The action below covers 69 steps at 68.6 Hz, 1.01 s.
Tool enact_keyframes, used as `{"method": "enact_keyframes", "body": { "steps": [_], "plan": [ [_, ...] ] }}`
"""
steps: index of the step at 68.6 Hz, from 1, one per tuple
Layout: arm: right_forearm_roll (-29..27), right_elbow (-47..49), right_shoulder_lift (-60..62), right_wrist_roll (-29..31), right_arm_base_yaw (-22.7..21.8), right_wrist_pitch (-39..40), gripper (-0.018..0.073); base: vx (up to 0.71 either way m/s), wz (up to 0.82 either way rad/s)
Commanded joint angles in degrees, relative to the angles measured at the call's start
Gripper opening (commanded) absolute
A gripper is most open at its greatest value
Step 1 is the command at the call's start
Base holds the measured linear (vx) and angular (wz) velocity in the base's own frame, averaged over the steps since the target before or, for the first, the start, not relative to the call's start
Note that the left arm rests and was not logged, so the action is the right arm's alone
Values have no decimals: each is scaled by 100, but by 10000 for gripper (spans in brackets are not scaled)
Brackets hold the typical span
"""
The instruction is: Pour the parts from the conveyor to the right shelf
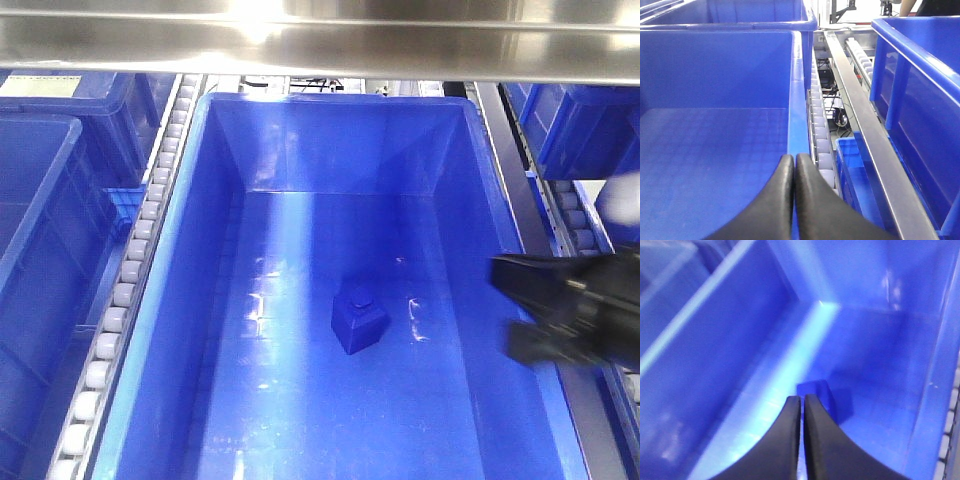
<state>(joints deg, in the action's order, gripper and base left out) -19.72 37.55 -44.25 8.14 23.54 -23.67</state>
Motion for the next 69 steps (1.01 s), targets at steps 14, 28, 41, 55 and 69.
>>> {"method": "enact_keyframes", "body": {
  "steps": [14,28,41,55,69],
  "plan": [
    [-11,144,205,25,-26,282,-6,0,0],
    [581,115,713,25,-26,321,-6,0,0],
    [888,-607,1664,25,-458,704,-6,0,0],
    [888,-1714,2768,25,-1699,697,-6,0,0],
    [888,-2621,3993,25,-2693,697,-6,0,0]
  ]
}}
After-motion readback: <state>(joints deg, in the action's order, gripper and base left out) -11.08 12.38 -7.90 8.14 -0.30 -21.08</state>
